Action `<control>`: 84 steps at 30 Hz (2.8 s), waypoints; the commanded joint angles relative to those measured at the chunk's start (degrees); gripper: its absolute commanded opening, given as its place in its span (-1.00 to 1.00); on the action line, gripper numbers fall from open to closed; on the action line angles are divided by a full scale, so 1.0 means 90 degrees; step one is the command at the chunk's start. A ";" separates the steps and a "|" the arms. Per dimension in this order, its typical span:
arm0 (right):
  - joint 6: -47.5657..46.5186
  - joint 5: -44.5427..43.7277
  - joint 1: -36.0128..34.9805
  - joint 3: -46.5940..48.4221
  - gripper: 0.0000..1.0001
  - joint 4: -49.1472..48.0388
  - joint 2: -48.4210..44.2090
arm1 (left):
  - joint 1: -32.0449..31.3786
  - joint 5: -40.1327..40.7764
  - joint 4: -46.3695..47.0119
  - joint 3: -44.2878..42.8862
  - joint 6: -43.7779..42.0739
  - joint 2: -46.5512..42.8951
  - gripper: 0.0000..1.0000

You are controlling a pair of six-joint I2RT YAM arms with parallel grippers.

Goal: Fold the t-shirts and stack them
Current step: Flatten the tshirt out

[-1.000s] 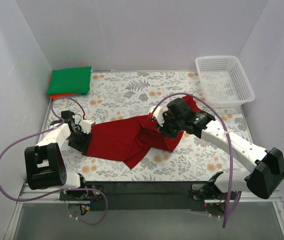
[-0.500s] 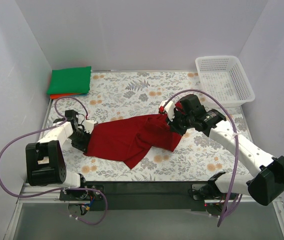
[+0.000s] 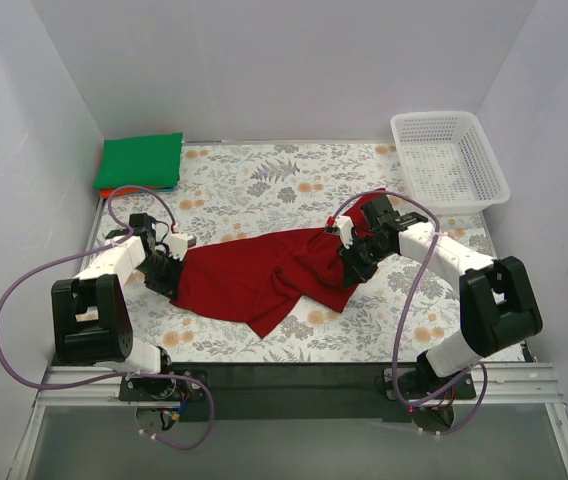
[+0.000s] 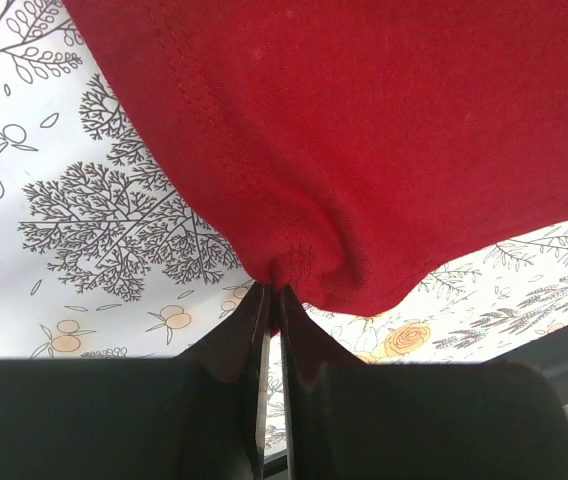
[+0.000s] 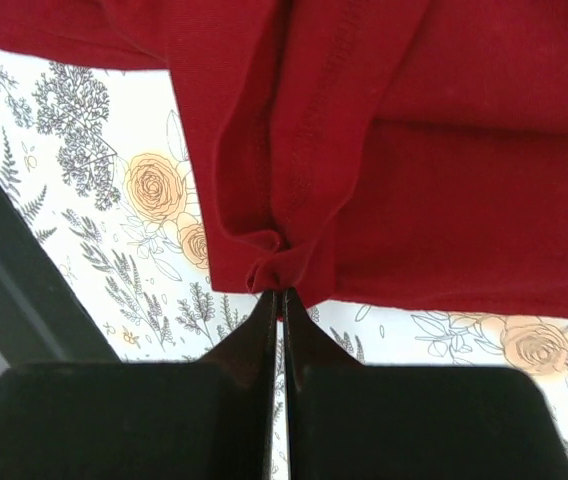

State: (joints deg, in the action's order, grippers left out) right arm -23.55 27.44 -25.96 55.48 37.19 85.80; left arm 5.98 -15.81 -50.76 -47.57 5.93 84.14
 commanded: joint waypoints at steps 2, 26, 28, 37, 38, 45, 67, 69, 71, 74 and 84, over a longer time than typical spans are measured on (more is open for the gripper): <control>0.0087 0.1013 0.0393 0.0173 -0.67 -0.0099 0.0446 | -0.0020 -0.0186 0.0035 -0.0115 0.0024 0.0026 -1.00; -0.0156 0.1638 0.0863 0.0281 0.39 0.0204 0.0897 | -0.0020 -0.0225 0.0113 -0.0144 0.0044 0.0212 -1.00; -0.0176 0.1648 0.0727 0.0212 0.39 0.0194 0.0877 | -0.0029 -0.0245 0.0113 -0.0124 0.0063 0.0231 -1.00; -0.0245 0.1053 0.0375 0.0144 0.32 0.0038 0.0965 | -0.0020 -0.0225 0.0103 -0.0134 0.0083 0.0251 -1.00; -0.0245 0.0995 0.0345 0.0144 0.27 0.0028 0.0945 | -0.0020 -0.0235 0.0103 -0.0134 0.0093 0.0251 -1.00; -0.0352 -0.0097 0.0140 0.0016 -0.80 -0.0148 0.0789 | -0.0010 -0.0556 -0.0121 -0.0300 0.0258 0.0212 -1.00; -0.1456 -0.2763 0.1214 0.6450 -0.97 0.1670 -0.1637 | 0.0840 -0.0345 -0.0919 -0.5839 0.2614 -0.2443 -1.00; -0.1456 -0.2912 0.1214 0.6968 -0.97 0.1610 -0.1458 | 0.0840 -0.0352 -0.0854 -0.5994 0.2816 -0.2376 -1.00; -0.1456 -0.3020 0.1214 0.7506 -0.97 0.1571 -0.1263 | 0.0849 -0.0430 -0.0834 -0.6335 0.2924 -0.2337 -1.00; -0.1553 -0.3020 0.1214 0.7294 -0.97 0.1357 -0.1261 | 0.0840 -0.0596 -0.0727 -0.6384 0.3090 -0.2269 -1.00; -0.1700 -0.3409 0.1214 0.7443 -0.97 -0.0967 0.0220 | 0.0743 -0.1573 0.0728 -0.7552 0.4008 0.0361 -1.00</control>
State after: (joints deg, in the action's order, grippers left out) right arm -37.98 -0.01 -15.11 115.24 39.88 81.36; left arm 13.32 -27.03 -51.18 -108.38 37.15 75.37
